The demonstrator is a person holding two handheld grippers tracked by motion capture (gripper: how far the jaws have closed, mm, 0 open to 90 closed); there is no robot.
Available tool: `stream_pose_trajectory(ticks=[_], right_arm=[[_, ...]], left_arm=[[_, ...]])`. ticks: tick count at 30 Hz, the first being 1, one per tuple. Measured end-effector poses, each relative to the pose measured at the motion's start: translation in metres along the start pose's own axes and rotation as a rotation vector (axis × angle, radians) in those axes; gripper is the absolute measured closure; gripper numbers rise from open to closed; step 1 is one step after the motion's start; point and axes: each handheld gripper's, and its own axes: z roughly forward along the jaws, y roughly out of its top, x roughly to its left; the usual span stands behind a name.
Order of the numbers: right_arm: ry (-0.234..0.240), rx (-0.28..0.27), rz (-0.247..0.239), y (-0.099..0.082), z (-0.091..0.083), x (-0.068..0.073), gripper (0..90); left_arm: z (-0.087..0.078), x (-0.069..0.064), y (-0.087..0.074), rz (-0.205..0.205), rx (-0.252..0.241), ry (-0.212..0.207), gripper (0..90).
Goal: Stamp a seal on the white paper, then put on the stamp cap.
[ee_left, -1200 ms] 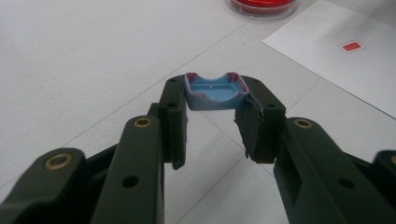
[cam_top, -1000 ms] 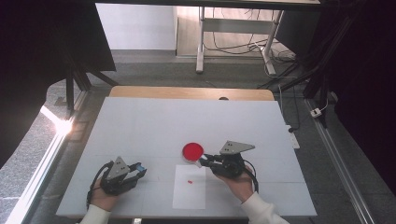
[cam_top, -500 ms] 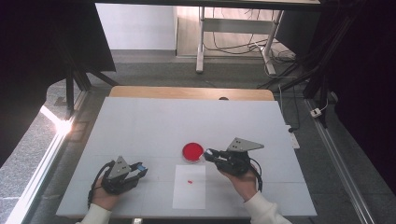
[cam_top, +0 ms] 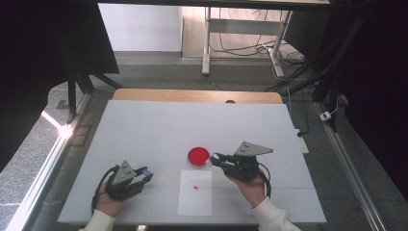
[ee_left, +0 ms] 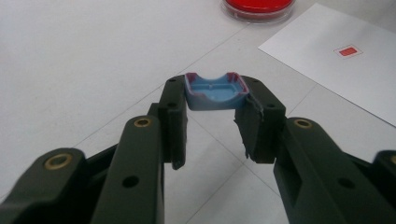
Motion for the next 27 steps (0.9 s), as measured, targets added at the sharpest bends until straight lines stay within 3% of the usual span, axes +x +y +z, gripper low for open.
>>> stream_pose_trajectory(ticks=[10,27], right_arm=[[-0.005,-0.007,-0.003,0.001,0.0,0.0,75.1],[0.0,-0.001,-0.007,0.001,0.001,0.002,75.1]], left_arm=[[0.003,-0.006,0.011,0.016,-0.027,-0.017,64.3],[0.017,-0.02,0.029,0.059,-0.032,-0.054,64.3]])
